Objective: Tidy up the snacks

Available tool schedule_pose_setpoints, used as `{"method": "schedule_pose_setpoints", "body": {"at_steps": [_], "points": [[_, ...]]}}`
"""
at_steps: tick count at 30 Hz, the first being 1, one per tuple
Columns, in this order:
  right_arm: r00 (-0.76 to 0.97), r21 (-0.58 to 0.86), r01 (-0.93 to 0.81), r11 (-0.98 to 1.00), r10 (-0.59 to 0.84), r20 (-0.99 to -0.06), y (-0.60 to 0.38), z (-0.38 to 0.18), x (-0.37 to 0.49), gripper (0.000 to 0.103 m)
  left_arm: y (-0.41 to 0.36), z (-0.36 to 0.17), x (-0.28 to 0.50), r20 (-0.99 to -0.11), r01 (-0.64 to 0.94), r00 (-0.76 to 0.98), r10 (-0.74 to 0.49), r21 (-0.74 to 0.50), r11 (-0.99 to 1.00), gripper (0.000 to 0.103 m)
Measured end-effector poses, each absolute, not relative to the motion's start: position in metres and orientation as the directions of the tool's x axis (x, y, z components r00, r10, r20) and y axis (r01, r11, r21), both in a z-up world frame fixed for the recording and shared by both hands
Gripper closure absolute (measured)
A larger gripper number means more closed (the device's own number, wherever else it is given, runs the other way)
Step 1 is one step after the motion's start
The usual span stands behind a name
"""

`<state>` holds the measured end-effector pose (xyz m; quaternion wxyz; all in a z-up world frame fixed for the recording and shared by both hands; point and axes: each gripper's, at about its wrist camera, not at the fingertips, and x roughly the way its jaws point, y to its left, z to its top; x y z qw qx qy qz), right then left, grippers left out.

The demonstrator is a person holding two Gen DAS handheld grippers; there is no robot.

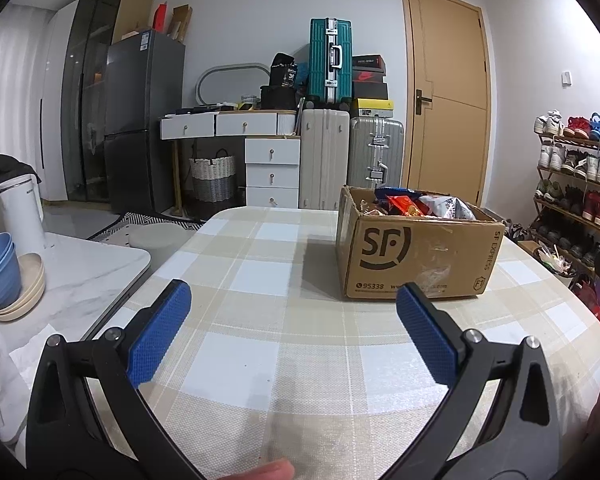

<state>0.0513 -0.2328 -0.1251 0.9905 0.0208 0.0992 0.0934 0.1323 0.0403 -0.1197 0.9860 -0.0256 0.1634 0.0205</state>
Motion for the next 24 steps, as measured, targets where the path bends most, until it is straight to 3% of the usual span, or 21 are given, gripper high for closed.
{"method": "schedule_pose_setpoints", "body": {"at_steps": [24], "points": [[0.963,0.060,-0.178,0.982,0.186,-0.194,-0.2327,-0.1256,0.0490,0.001,0.0381,-0.1198,0.1308,-0.325,-0.046,0.945,0.030,-0.043,0.998,0.000]]}}
